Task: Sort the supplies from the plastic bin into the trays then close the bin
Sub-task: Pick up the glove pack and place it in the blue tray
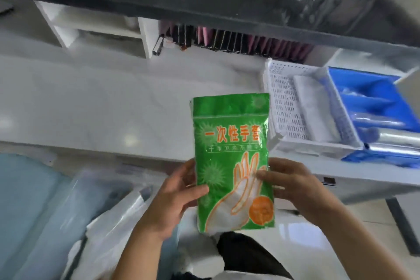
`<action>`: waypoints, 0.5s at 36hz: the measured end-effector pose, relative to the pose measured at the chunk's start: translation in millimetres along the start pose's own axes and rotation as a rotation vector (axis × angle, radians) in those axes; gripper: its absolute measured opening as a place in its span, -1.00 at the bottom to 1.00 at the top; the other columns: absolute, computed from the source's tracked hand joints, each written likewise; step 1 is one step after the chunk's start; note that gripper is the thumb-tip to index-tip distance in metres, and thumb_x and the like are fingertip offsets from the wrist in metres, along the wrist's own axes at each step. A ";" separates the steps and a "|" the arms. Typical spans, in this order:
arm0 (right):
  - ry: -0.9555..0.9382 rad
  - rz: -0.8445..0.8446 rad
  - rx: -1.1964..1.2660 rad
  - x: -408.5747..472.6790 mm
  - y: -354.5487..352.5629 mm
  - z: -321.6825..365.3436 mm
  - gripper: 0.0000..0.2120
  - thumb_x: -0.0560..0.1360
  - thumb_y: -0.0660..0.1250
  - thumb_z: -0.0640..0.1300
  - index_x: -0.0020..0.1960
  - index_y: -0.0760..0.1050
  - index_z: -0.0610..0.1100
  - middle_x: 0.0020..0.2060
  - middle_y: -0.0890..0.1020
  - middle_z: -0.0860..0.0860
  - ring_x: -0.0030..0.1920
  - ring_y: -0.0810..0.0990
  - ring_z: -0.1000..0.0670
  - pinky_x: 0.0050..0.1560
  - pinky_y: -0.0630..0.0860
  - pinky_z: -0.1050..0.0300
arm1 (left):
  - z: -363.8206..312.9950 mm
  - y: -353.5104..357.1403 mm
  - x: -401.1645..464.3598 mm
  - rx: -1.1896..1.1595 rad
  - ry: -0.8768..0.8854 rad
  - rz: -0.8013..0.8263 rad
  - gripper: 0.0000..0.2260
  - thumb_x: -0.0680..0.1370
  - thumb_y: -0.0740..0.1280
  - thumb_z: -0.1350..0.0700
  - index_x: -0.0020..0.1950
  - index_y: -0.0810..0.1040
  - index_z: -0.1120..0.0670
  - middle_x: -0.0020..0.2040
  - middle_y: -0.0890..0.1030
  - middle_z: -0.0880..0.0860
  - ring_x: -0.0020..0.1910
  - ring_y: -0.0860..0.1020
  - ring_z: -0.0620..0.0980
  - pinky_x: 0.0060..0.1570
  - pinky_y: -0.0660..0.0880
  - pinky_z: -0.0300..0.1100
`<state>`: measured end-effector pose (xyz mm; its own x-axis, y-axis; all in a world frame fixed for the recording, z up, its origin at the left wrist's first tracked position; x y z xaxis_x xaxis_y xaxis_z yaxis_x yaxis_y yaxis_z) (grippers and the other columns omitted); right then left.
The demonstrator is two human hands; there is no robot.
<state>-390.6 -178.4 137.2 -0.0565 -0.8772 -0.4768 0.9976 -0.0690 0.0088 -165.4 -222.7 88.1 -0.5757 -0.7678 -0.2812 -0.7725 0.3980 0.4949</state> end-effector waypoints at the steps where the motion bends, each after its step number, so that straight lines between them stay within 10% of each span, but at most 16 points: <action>1: -0.031 -0.043 -0.006 -11.5 -13.0 1.9 -0.74 0.40 0.47 -0.16 0.07 0.66 -0.22 0.00 0.71 -0.22 -0.01 0.70 -0.24 0.02 0.65 -0.16 | 1.5 13.8 2.9 0.028 -0.002 0.035 -0.42 0.41 0.54 0.13 0.41 0.48 -0.02 0.27 0.61 0.20 0.23 0.59 0.22 0.05 0.59 -0.06; 13: -0.176 -0.211 0.173 -92.3 -141.3 -1.1 -0.76 0.28 0.51 -0.10 -0.08 0.70 -0.18 -0.13 0.72 -0.23 -0.17 0.72 -0.20 -0.18 0.67 0.03 | 23.0 155.2 44.6 0.134 0.014 0.084 -0.48 0.37 0.58 0.11 0.31 0.56 -0.01 0.22 0.64 0.21 0.18 0.63 0.22 0.00 0.61 -0.07; 18: -0.237 -0.133 0.244 -126.7 -223.4 -3.2 -0.54 0.31 0.59 -0.06 0.18 0.63 -0.07 0.04 0.69 -0.25 0.02 0.69 -0.25 -0.03 0.58 -0.10 | 46.7 243.6 75.0 0.154 -0.016 0.170 -0.49 0.39 0.57 0.14 0.32 0.56 0.07 0.22 0.63 0.25 0.16 0.63 0.24 0.04 0.60 -0.02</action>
<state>-606.2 -50.4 192.9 -0.2216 -0.9367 -0.2709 0.9434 -0.2763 0.1835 -409.3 -159.9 149.2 -0.7044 -0.6756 -0.2179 -0.6950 0.5939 0.4053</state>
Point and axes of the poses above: each hand's wrist, its own x-axis towards the middle knuckle, its own y-axis out of the palm, z = x × y, the point moved 7 cm from there along x, towards the middle knuckle
